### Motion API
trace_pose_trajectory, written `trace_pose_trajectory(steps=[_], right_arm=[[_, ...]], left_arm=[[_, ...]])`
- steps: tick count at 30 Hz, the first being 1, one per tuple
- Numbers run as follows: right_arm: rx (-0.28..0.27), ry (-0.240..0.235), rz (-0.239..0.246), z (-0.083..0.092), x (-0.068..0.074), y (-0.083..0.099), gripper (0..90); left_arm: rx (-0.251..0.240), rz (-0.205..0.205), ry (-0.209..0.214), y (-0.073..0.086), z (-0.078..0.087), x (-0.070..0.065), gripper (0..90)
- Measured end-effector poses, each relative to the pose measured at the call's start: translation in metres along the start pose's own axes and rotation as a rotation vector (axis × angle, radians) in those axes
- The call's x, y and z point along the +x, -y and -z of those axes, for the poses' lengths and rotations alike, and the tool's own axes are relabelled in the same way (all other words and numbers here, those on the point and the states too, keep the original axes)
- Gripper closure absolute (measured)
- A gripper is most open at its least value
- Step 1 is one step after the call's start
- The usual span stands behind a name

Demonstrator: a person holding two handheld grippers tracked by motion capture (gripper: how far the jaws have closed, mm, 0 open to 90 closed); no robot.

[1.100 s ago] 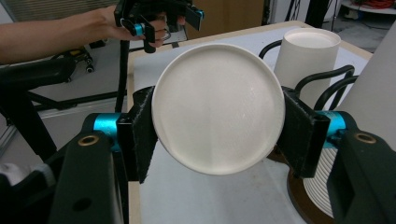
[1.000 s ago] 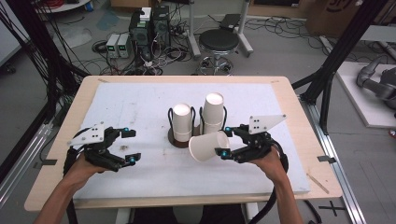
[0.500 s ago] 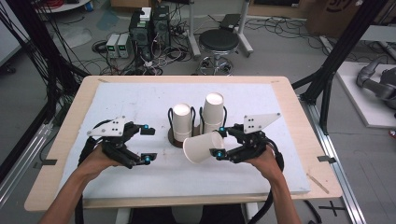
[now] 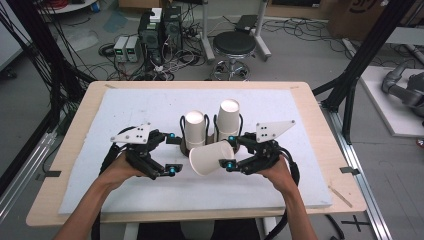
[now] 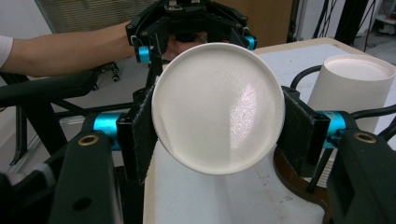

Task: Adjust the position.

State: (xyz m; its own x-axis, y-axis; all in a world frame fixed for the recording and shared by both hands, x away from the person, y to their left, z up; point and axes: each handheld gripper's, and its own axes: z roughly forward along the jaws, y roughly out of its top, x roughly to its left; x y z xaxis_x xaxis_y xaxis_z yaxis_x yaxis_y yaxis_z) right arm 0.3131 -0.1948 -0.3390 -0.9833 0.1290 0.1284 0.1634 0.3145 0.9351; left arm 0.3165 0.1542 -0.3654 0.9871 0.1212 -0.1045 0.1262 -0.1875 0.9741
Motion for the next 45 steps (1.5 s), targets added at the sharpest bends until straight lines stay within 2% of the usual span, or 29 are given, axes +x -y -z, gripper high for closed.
trace_pose_trajectory(steps=[6,10,16,26,33,37,45], right_arm=[[-0.005,-0.019,0.001,-0.005,-0.001,0.0,36.8],[-0.003,-0.022,0.002,-0.007,-0.001,0.0,36.8],[-0.003,-0.026,0.001,-0.008,-0.001,0.0,36.8],[-0.004,-0.038,0.0,-0.013,-0.001,-0.001,36.8],[-0.01,-0.043,0.003,-0.014,-0.001,-0.001,36.8],[-0.015,-0.046,0.003,-0.014,-0.001,-0.001,36.8],[-0.026,-0.045,0.004,-0.013,-0.001,-0.002,36.8]], left_arm=[[-0.021,0.003,0.025,-0.005,-0.012,-0.001,12.7],[-0.038,0.008,0.039,-0.007,-0.018,0.0,8.8],[-0.04,0.006,0.064,-0.007,-0.024,0.0,7.0],[-0.022,0.003,0.102,-0.01,-0.043,-0.002,7.0],[-0.013,0.004,0.113,-0.01,-0.052,-0.002,7.0],[0.007,-0.008,0.114,-0.009,-0.055,-0.002,7.0],[0.033,-0.006,0.113,-0.007,-0.06,-0.003,7.0]])
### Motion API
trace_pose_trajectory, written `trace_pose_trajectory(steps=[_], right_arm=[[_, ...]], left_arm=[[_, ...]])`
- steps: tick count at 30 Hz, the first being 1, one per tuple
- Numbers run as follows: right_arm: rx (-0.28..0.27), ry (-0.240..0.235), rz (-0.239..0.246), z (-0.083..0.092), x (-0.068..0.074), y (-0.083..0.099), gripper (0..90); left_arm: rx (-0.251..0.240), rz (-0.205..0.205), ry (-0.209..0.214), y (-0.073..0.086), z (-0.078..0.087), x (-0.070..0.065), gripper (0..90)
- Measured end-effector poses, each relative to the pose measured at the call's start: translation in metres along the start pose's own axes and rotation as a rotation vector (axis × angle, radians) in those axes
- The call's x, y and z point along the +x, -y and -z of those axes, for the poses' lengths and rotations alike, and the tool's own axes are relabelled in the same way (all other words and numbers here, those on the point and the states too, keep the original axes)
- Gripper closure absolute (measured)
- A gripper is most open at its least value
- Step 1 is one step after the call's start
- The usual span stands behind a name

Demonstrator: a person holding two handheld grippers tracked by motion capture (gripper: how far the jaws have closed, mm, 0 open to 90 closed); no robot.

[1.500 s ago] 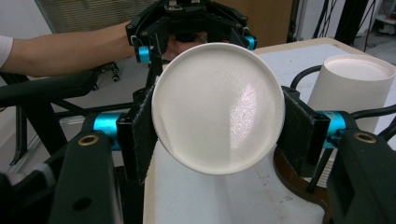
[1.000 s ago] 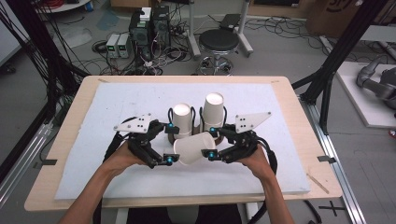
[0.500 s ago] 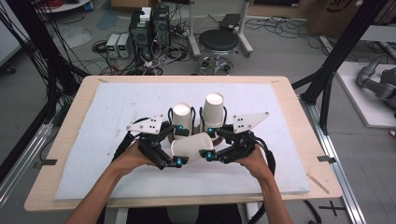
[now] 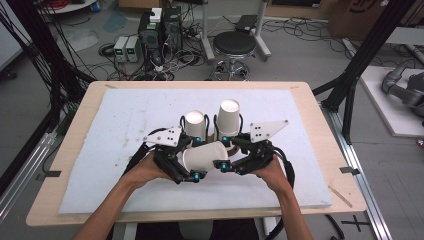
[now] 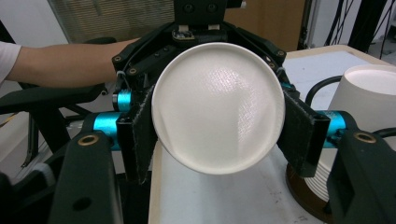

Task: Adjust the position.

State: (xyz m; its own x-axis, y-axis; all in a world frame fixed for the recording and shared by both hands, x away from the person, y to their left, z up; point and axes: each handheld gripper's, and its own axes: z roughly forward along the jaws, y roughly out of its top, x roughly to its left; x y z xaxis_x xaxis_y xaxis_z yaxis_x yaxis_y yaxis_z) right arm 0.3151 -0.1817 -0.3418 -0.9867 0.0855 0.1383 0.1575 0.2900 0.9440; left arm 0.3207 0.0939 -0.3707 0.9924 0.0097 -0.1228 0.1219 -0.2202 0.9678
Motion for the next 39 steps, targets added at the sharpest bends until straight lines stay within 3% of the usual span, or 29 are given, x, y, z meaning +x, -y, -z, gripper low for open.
trace_pose_trajectory(steps=[26,35,39], right_arm=[[-0.016,-0.017,0.007,0.0007,0.0024,-0.0001,36.7],[-0.009,-0.012,0.008,0.0008,0.0021,0.0005,36.8],[-0.008,-0.01,0.01,0.0005,0.0024,0.0007,36.8]], left_arm=[[0.008,0.018,-0.011,0.0069,-0.0017,-0.0007,9.1],[-0.001,-0.001,0.011,0.0067,0.0012,-0.0013,26.0],[0.002,-0.002,0.01,0.0071,0.0015,-0.0016,27.1]])
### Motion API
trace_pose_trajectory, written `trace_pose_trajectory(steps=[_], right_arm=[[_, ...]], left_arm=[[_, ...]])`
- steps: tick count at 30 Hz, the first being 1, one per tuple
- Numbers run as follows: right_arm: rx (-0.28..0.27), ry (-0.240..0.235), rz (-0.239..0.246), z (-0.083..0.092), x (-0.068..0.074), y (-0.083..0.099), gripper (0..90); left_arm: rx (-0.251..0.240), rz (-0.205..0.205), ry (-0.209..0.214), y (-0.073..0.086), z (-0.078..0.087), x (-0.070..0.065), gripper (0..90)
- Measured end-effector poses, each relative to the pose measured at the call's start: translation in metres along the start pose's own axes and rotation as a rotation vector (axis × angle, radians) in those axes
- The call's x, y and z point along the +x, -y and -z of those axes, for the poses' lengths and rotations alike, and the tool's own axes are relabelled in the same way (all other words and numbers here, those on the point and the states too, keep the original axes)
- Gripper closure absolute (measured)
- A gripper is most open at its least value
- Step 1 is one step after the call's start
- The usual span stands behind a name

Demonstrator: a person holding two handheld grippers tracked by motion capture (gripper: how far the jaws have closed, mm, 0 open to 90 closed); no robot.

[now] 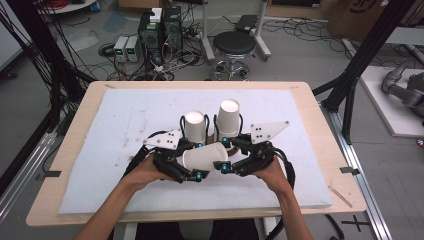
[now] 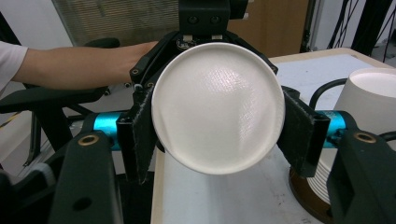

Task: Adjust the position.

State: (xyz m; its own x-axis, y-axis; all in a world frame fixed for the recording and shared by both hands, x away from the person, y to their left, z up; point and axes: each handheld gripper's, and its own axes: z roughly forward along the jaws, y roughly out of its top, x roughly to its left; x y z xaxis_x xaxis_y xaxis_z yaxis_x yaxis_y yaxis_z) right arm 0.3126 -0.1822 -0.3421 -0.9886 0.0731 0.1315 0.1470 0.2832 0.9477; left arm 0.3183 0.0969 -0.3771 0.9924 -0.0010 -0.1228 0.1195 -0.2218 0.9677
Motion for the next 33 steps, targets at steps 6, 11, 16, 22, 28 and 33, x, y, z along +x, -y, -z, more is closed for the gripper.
trace_pose_trajectory(steps=[6,11,16,22,28,33], right_arm=[[0.01,-0.001,-0.001,0.0,0.0,0.0,36.1],[-0.01,0.034,-0.026,0.001,0.0,0.0,12.8],[-0.005,0.041,-0.019,0.006,0.001,0.0,12.8],[0.001,0.033,-0.016,0.006,0.003,0.0,12.8],[0.032,0.053,-0.01,0.009,0.005,-0.001,12.8],[0.095,0.059,-0.005,0.013,0.006,-0.006,12.8]], left_arm=[[0.004,-0.003,-0.002,0.0,0.0,0.0,27.7],[0.008,-0.002,-0.007,0.0,0.0,-0.001,27.4],[0.007,0.0,-0.01,0.0,0.001,-0.001,27.5],[0.014,-0.007,-0.017,0.0,0.002,-0.002,27.7],[0.02,-0.004,-0.026,-0.002,0.008,-0.004,28.1],[0.059,-0.01,-0.047,-0.004,0.018,-0.007,29.1]])
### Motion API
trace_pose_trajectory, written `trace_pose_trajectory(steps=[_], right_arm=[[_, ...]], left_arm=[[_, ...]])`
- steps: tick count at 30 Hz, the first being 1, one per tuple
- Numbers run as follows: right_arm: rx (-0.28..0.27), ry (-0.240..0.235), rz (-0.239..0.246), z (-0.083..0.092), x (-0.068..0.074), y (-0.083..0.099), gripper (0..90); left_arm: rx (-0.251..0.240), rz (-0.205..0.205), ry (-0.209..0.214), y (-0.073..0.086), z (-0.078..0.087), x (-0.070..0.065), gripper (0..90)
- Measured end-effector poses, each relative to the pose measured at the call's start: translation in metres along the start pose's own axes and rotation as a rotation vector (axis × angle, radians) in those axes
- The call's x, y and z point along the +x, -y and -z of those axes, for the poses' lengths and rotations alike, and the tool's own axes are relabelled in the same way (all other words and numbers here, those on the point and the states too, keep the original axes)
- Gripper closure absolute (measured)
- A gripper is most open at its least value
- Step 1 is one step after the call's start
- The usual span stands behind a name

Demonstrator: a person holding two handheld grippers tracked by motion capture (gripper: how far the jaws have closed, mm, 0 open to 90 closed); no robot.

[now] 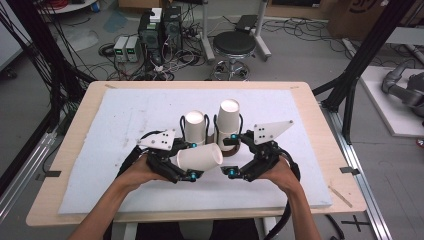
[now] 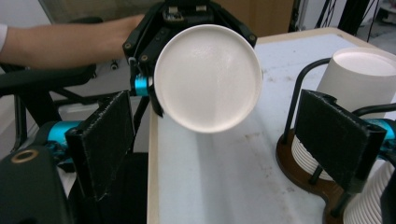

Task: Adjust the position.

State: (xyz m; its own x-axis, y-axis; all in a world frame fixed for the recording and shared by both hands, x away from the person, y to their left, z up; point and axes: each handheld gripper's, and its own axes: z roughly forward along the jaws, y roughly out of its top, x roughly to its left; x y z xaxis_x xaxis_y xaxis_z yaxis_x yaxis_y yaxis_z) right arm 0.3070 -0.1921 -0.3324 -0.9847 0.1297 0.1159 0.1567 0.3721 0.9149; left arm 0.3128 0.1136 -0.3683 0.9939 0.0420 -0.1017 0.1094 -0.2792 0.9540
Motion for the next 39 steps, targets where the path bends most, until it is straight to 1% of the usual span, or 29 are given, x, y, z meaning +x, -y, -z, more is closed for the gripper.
trace_pose_trajectory(steps=[2,5,7,10,13,16,18,19,20,24,26,28,31,33,35,36,37,38,39], right_arm=[[0.013,-0.002,0.003,0.001,0.0,-0.002,12.8],[0.062,0.014,0.007,0.001,-0.001,-0.007,12.8],[0.091,0.014,0.01,0.001,-0.002,-0.01,12.8],[0.137,0.014,0.022,-0.001,-0.002,-0.013,12.8],[0.201,0.019,0.03,-0.005,-0.003,-0.015,12.8],[0.298,0.024,0.038,-0.011,-0.003,-0.017,12.9],[0.366,0.041,0.055,-0.015,-0.004,-0.018,12.9],[0.414,0.057,0.066,-0.018,-0.004,-0.018,12.9],[0.45,0.065,0.072,-0.02,-0.004,-0.018,12.9],[0.539,0.073,0.087,-0.026,-0.004,-0.019,12.9],[0.574,0.081,0.096,-0.028,-0.005,-0.02,13.0],[0.601,0.077,0.103,-0.03,-0.005,-0.021,13.0],[0.627,0.075,0.11,-0.033,-0.005,-0.023,13.1],[0.653,0.075,0.113,-0.035,-0.005,-0.025,13.1],[0.674,0.077,0.12,-0.036,-0.005,-0.026,13.1],[0.686,0.075,0.113,-0.037,-0.004,-0.026,13.3],[0.691,0.076,0.12,-0.037,-0.005,-0.027,15.9],[0.702,0.064,0.119,-0.038,-0.005,-0.027,16.3],[0.716,0.068,0.115,-0.038,-0.004,-0.027,16.3]], left_arm=[[0.017,0.003,-0.01,-0.001,0.004,0.0,29.6],[0.048,0.014,-0.021,-0.002,0.01,0.0,29.9],[0.085,0.011,-0.028,-0.003,0.012,0.0,29.9],[0.137,0.024,-0.031,-0.005,0.015,0.0,29.9],[0.208,0.001,-0.035,-0.009,0.015,0.0,29.9],[0.278,-0.019,-0.044,-0.015,0.014,0.0,29.9],[0.309,-0.022,-0.053,-0.018,0.014,0.001,29.8],[0.326,-0.025,-0.058,-0.02,0.013,0.001,29.8],[0.345,-0.036,-0.062,-0.021,0.013,0.001,29.7],[0.41,-0.051,-0.065,-0.026,0.012,-0.001,29.5],[0.448,-0.046,-0.065,-0.027,0.011,-0.001,29.5],[0.496,-0.053,-0.068,-0.029,0.01,0.0,29.5],[0.55,-0.056,-0.066,-0.031,0.007,0.0,29.5],[0.585,-0.058,-0.065,-0.034,0.006,-0.001,29.5],[0.613,-0.062,-0.067,-0.035,0.004,-0.001,29.5],[0.626,-0.055,-0.072,-0.035,0.004,-0.001,29.6],[0.645,-0.053,-0.071,-0.037,0.004,0.0,29.6],[0.658,-0.053,-0.076,-0.037,0.004,0.0,29.5],[0.661,-0.043,-0.083,-0.037,0.003,0.0,29.6]])
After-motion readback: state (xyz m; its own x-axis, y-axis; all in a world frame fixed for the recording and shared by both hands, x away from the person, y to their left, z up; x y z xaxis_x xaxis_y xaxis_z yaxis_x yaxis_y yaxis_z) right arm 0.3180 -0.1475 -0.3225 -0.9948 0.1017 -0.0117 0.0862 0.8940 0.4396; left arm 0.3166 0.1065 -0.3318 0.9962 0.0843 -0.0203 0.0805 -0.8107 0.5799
